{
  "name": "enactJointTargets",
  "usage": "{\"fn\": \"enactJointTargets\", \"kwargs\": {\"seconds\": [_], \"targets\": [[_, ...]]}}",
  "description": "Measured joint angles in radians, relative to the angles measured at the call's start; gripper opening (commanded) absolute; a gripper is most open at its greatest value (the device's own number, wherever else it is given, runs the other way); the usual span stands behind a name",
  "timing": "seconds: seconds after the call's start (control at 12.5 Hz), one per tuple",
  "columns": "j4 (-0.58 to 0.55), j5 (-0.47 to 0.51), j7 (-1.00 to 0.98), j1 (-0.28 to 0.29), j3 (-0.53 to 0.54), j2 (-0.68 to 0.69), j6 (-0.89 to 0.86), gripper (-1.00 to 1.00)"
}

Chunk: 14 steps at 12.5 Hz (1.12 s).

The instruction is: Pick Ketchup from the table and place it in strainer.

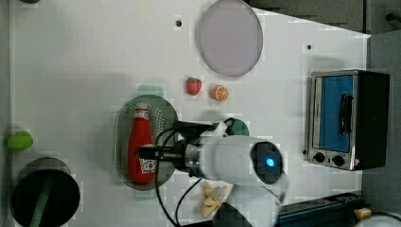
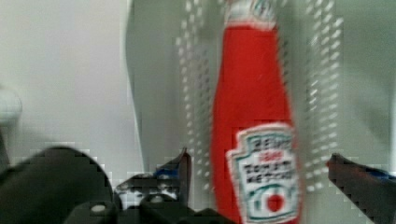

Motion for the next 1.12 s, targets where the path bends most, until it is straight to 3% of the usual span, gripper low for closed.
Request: {"fn": "enactJointTargets", "kwargs": {"seconds": [0.16, 0.4, 0.8, 1.12], "targets": [[0.008, 0.078, 0.014, -0.035, 0.0, -0.167, -0.147, 1.0], [0.07, 0.266, 0.015, -0.13, -0.018, -0.412, -0.398, 1.0], [0.221, 0.316, -0.05, -0.204, -0.203, -0.567, -0.74, 1.0], [0.262, 0.303, -0.085, -0.259, -0.417, -0.587, -0.766, 1.0]]}}
